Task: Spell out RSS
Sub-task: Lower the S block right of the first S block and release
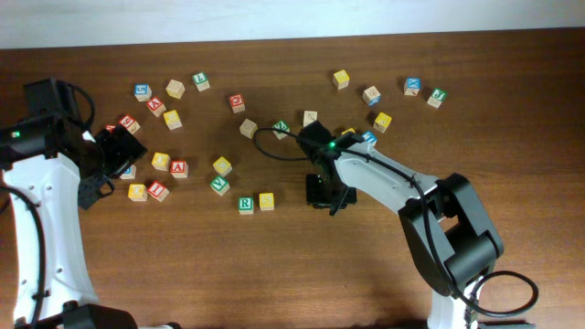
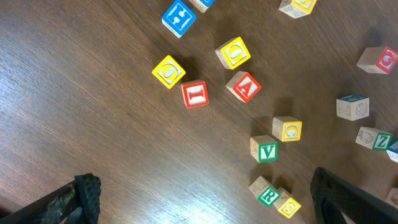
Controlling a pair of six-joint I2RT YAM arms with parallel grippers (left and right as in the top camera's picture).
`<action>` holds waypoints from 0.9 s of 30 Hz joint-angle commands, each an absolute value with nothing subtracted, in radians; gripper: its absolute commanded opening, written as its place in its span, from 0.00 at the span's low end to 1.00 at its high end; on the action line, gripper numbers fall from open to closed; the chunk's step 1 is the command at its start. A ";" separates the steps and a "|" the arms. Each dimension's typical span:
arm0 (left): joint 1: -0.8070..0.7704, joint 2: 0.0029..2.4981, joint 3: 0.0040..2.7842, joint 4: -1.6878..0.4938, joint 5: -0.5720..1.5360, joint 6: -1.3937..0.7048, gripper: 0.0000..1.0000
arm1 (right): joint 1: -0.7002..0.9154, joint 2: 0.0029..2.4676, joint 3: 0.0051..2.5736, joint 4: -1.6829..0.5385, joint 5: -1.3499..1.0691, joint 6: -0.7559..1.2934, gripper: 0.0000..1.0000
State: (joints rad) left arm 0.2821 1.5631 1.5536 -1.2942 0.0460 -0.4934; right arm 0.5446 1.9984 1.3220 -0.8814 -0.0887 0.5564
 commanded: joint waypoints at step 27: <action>0.284 1.555 1.549 -1.293 0.049 -0.484 0.99 | 0.595 2.015 1.316 -0.857 -0.154 0.513 0.36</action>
State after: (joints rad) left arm 0.2821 1.5631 1.5536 -1.2942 0.0460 -0.4934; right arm 0.5884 1.9984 1.3220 -0.8566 -0.1307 0.5018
